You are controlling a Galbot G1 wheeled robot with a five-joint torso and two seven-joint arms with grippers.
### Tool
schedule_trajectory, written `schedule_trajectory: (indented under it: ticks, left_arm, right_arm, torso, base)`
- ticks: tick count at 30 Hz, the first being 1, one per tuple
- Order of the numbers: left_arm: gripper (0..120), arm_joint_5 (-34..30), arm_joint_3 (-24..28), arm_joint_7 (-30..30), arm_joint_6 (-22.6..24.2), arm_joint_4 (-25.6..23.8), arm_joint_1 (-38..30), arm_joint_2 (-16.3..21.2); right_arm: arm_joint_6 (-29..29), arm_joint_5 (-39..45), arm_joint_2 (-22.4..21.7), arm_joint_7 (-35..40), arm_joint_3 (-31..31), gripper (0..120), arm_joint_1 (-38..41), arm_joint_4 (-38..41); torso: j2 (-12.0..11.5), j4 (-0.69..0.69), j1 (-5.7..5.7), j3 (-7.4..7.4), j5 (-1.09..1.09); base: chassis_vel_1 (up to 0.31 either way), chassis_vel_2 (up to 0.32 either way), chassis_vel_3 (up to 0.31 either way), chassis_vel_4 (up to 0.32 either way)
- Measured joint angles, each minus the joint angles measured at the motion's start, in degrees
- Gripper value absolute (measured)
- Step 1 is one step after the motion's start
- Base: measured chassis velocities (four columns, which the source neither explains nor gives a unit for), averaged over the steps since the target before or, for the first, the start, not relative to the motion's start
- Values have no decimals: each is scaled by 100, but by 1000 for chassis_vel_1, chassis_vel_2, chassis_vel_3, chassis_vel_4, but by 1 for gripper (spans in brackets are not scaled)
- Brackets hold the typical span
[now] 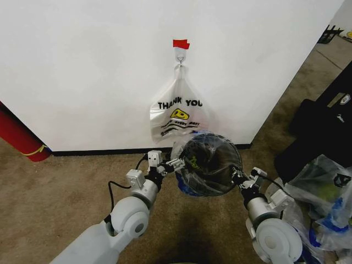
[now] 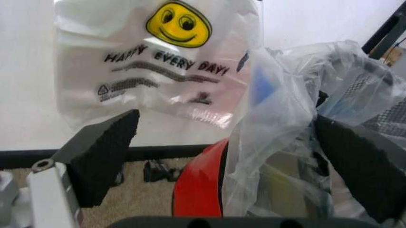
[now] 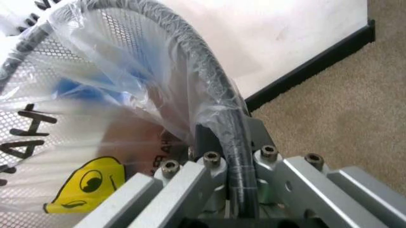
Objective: Pick up the garbage bag from the wall and place it over the trash bin.
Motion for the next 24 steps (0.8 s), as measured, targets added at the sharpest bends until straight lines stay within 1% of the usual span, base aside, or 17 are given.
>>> schedule_trajectory:
  ticks: [5,11,13,16,17,19,24]
  left_arm:
    - [100,-19,-32,-8,-34,-193,98,59]
    - [100,-94,-34,-4,-54,-301,64,78]
    - [100,-113,-36,-5,-56,-268,11,68]
    - [100,-120,-34,-10,-126,76,-96,-15]
    - [100,-120,-32,-12,-133,96,-100,-22]
    - [100,-110,-3,-56,-185,314,-147,-149]
    - [100,-154,-2,-96,-193,391,-185,-211]
  right_arm:
    - [9,-10,-15,-3,0,0,41,-77]
    - [10,-10,-24,-3,10,0,46,-91]
    - [11,-11,-24,-3,17,0,41,-88]
    - [13,-13,-22,-5,33,0,2,-27]
    - [13,-13,-21,-5,33,0,0,-22]
    - [17,-55,-20,-21,18,0,-29,17]
    - [18,-88,-1,-31,-9,0,-31,60]
  torso:
    - [0,0,0,0,1]
    - [-1,0,0,0,1]
    - [-1,0,0,0,1]
    - [-1,0,0,0,1]
    - [-1,0,0,0,1]
    - [-1,0,0,0,0]
    - [-1,-1,0,0,1]
  base:
    - [0,0,0,0]
    - [0,0,0,0]
    - [0,0,0,0]
    - [0,0,0,0]
    - [0,0,0,0]
    - [0,0,0,0]
    - [0,0,0,0]
